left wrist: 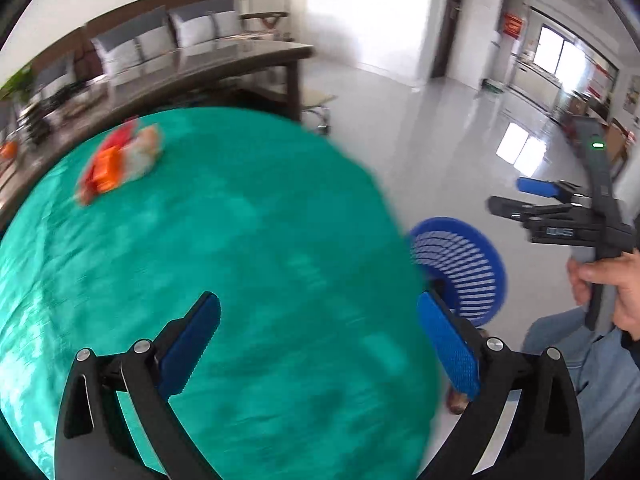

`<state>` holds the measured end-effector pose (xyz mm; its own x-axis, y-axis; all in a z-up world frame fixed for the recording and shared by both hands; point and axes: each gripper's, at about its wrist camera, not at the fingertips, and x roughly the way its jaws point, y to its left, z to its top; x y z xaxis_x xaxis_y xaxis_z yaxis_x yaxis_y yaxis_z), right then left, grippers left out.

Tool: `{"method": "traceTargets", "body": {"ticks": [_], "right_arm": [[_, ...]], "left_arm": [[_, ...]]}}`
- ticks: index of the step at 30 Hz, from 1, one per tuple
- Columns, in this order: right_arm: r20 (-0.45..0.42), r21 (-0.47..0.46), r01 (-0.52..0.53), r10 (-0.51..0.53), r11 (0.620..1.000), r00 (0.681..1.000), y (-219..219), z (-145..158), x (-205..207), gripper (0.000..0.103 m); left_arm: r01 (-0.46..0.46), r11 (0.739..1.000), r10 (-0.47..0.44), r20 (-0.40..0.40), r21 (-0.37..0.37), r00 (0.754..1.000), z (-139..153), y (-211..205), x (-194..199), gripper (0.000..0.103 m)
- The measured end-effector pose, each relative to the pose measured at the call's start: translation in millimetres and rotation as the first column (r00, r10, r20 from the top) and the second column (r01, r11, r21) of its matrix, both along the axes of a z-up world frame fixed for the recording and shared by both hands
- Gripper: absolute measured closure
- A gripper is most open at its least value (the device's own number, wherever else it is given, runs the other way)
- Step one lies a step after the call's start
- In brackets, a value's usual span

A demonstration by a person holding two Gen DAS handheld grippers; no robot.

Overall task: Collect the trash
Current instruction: 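Move both tools back over the table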

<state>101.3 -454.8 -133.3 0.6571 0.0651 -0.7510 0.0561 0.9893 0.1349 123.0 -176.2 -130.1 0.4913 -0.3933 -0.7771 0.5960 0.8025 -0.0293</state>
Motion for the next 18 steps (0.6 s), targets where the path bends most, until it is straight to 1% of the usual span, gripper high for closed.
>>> {"method": "traceTargets", "body": {"ticks": [2,4,8,10,13,14,15,16,18], "right_arm": [[-0.001,0.039,-0.089,0.089,0.995,0.996,48,5,19,0.008],[-0.015,0.054,-0.171,0.172,0.984,0.985,93,7,39,0.008],[-0.024,0.017,-0.290,0.290,0.957,0.957,166,7,73,0.008],[-0.043,-0.004,-0.321,0.321,0.947,0.946,188,0,89,0.008],[-0.076,-0.065,-0.341,0.336,0.938,0.939,213,-16,104,0.008],[-0.101,-0.071,-0.346,0.338,0.936,0.936,217,-21,106,0.008],[-0.108,-0.075,-0.347,0.338,0.935,0.935,218,-21,104,0.007],[-0.096,-0.071,-0.349,0.342,0.934,0.935,217,-19,104,0.008],[-0.109,-0.071,-0.357,0.348,0.931,0.931,218,-21,105,0.007]], "left_arm": [[-0.062,0.998,0.061,0.006,0.013,0.998,3,41,11,0.005],[-0.117,0.993,0.117,0.014,0.032,0.993,4,76,24,0.005],[-0.191,0.980,0.190,0.027,0.045,0.981,6,134,49,0.005],[-0.216,0.975,0.214,0.032,0.051,0.976,3,153,65,0.005],[-0.227,0.973,0.226,0.035,0.044,0.973,0,172,95,0.005],[-0.226,0.973,0.225,0.034,0.039,0.974,-2,175,108,0.005],[-0.227,0.973,0.226,0.033,0.035,0.974,-2,175,119,0.005],[-0.229,0.973,0.228,0.033,0.030,0.973,-4,177,133,0.005],[-0.220,0.975,0.219,0.032,0.021,0.975,-7,177,163,0.005]]}}
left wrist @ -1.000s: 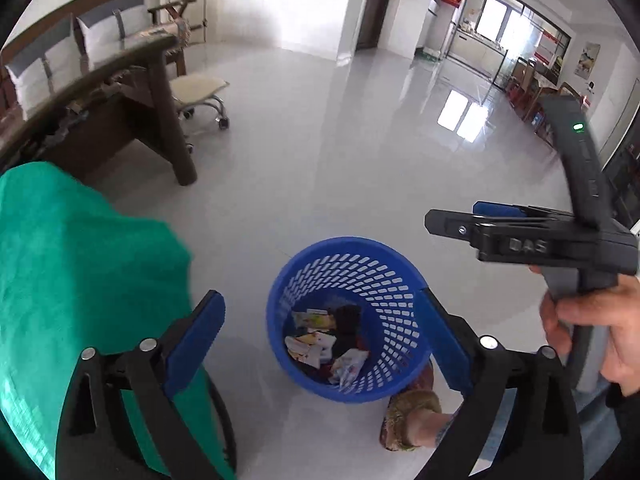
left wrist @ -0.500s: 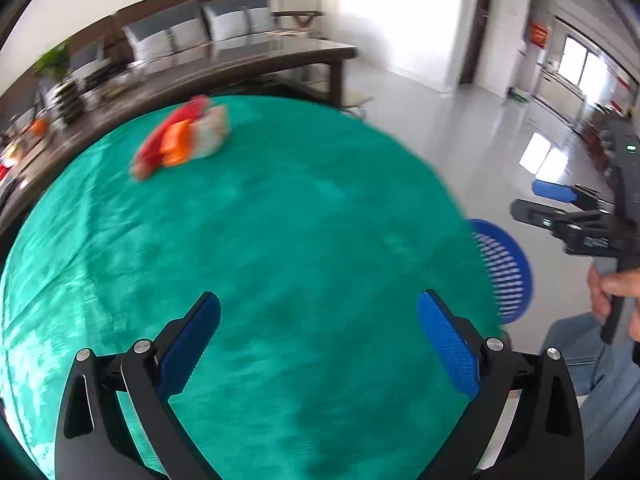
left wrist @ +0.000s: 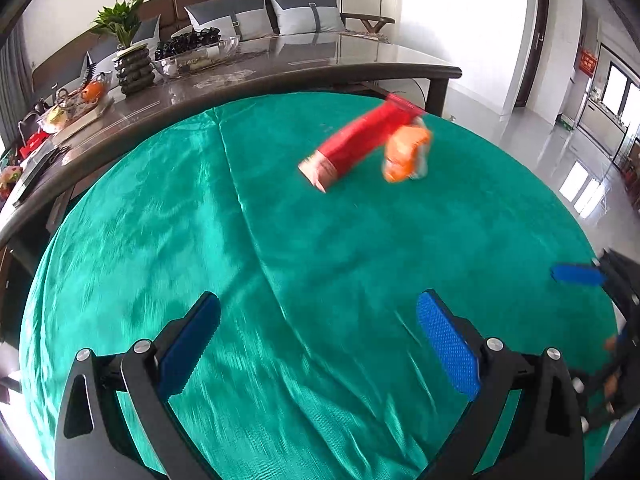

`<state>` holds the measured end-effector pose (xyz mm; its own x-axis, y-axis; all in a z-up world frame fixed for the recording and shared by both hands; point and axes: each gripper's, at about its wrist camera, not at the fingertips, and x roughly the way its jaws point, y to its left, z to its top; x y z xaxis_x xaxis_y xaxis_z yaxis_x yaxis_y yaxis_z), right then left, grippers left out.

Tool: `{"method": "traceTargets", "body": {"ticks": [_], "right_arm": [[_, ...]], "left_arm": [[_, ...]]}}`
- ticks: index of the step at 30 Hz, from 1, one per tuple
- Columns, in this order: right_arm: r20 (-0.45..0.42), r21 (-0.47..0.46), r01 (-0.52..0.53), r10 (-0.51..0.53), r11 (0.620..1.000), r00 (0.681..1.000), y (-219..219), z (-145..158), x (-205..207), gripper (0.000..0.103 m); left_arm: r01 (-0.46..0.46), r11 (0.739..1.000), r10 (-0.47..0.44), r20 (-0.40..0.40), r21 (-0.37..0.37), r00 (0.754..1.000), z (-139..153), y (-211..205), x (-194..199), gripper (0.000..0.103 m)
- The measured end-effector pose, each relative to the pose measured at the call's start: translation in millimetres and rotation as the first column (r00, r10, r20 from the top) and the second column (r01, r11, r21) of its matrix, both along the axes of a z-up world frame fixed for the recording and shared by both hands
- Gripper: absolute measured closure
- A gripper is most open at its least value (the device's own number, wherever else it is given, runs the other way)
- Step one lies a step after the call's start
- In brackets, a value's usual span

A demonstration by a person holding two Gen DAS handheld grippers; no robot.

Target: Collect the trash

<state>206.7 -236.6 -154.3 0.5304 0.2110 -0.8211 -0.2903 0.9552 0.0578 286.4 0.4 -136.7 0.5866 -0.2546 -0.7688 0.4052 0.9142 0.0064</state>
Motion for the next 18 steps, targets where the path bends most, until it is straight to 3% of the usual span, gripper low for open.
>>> {"method": "traceTargets", "body": {"ticks": [8,15,18], "right_arm": [[0.000,-0.014,0.003,-0.003,1.000,1.000,7,-1,-1,0.005],[0.000,-0.014,0.002,-0.002,1.000,1.000,7,-1,0,0.005],[-0.001,-0.014,0.002,-0.002,1.000,1.000,6,-1,0,0.005]], "left_arm": [[0.122,0.992,-0.122,-0.003,0.045,0.993,-14,-32,93,0.005],[0.281,0.956,-0.281,-0.011,0.079,0.960,-21,-62,123,0.005],[0.331,0.941,-0.330,-0.027,0.069,0.944,-23,-69,125,0.024]]}}
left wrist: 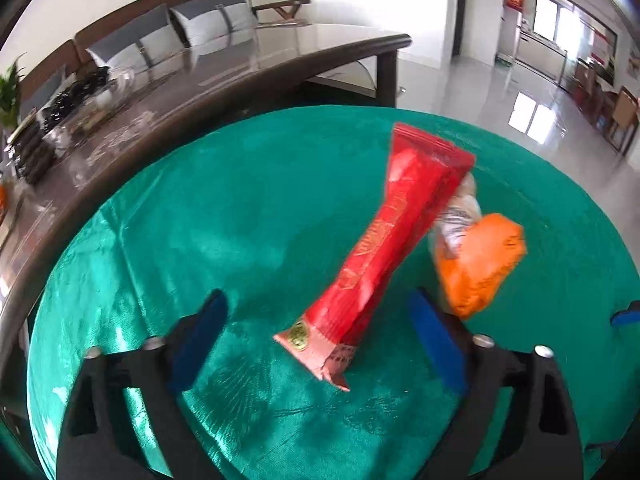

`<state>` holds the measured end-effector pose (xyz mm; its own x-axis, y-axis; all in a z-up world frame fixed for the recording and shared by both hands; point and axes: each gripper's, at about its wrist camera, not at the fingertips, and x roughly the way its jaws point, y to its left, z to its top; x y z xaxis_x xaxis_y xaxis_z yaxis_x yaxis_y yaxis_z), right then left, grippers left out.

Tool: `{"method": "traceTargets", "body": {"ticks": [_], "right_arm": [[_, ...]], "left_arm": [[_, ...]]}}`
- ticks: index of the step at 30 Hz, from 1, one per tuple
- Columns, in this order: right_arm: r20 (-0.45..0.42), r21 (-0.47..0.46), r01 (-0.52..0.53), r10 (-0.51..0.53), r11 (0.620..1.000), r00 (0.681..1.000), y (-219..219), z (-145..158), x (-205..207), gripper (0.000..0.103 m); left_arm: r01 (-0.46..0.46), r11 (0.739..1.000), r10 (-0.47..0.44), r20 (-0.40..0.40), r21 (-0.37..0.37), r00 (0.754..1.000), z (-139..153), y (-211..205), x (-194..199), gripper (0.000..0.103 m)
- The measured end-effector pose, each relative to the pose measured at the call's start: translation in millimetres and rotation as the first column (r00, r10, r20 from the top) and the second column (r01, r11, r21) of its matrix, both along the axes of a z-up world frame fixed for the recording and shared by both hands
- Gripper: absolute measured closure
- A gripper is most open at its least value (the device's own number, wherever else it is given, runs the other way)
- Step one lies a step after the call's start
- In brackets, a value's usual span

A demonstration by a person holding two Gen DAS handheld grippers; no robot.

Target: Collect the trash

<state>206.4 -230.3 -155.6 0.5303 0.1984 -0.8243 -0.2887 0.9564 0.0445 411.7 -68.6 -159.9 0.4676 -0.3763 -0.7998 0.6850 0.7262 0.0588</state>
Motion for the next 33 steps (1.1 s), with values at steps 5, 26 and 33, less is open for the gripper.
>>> {"method": "traceTargets", "body": {"ticks": [5,26,33], "right_arm": [[0.000,0.000,0.000,0.000,1.000,1.000,0,0,0,0.005],[0.008,0.228,0.140,-0.145,0.964,0.989,-23,18,48,0.007],[-0.152,0.477,0.348,-0.314,0.807,0.937,-30,10,145,0.034]], "left_arm": [[-0.031,0.998,0.028,-0.052,-0.058,0.998,2,5,-2,0.078],[-0.524,0.852,0.522,-0.071,-0.010,0.850,22,137,-166,0.048],[-0.520,0.854,0.520,-0.045,0.008,0.853,3,144,-168,0.015]]}}
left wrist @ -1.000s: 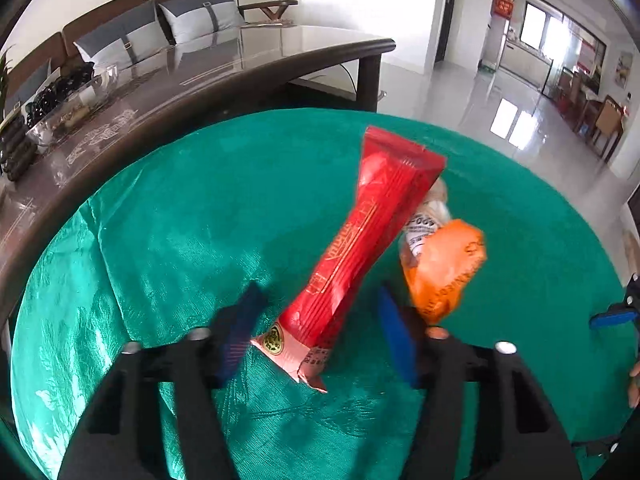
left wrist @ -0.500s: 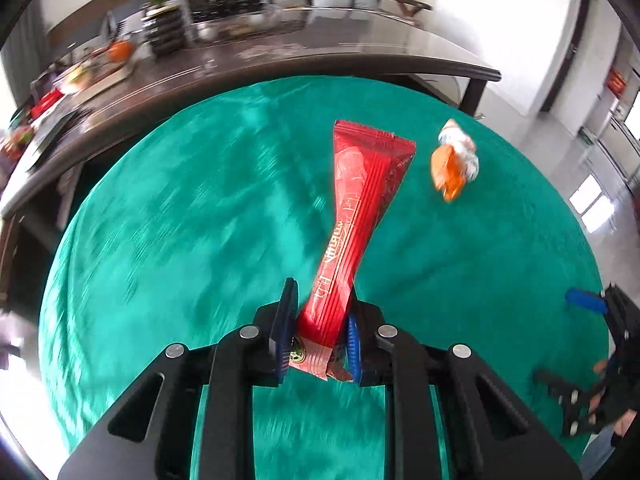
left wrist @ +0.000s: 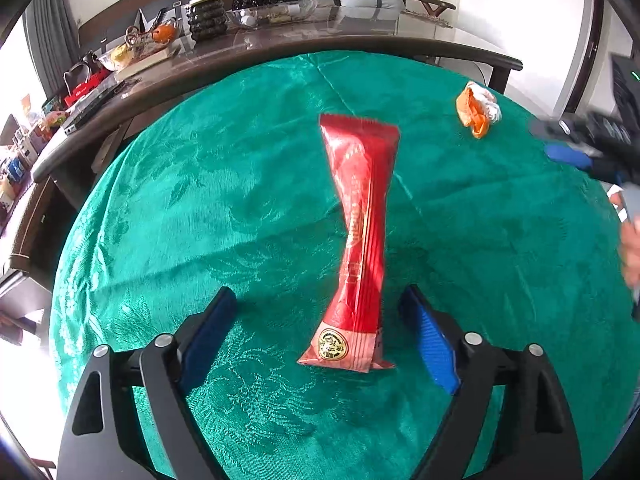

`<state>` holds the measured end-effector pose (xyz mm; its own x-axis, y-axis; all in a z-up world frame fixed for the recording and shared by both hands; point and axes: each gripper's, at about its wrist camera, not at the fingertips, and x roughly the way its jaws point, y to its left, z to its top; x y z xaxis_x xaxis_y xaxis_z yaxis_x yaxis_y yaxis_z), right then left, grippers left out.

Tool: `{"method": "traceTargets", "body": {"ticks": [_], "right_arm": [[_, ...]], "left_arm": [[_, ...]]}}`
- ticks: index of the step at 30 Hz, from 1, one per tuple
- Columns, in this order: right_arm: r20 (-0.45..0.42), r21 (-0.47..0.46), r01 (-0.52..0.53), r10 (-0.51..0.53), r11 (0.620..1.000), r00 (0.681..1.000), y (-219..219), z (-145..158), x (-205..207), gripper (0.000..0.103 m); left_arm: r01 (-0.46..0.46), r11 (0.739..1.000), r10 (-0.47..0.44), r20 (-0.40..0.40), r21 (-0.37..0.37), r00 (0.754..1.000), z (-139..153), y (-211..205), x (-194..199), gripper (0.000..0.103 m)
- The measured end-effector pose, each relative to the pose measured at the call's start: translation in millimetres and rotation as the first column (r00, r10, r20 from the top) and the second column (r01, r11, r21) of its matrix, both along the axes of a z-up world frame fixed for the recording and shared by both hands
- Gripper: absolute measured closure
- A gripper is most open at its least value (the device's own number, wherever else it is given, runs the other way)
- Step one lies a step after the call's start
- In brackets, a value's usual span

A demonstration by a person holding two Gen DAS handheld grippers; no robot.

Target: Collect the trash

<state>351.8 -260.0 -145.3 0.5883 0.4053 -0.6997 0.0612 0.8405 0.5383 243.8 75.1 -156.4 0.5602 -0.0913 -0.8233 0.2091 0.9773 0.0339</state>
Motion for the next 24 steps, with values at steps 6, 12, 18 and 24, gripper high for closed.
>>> {"method": "traceTargets", "body": {"ticks": [6,12,18,24], "right_arm": [[-0.022,0.063,0.064,-0.063,0.996,0.998,16,-9,44,0.057],[0.046,-0.173,-0.136,0.146,0.975,0.988,59,25,46,0.071],[-0.053,-0.374,-0.436,0.450,0.819,0.891,79,67,-10,0.071],[-0.138,-0.496,-0.537,0.548,0.683,0.825,96,27,-103,0.070]], "left_arm": [[-0.032,0.999,0.032,0.005,-0.024,0.999,-5,7,1,0.007],[-0.036,0.999,0.036,0.001,-0.028,0.999,-5,8,3,0.005],[-0.036,0.999,0.036,0.001,-0.028,0.999,-5,8,2,0.005],[-0.036,0.999,0.036,0.000,-0.028,0.999,-5,8,3,0.005]]}}
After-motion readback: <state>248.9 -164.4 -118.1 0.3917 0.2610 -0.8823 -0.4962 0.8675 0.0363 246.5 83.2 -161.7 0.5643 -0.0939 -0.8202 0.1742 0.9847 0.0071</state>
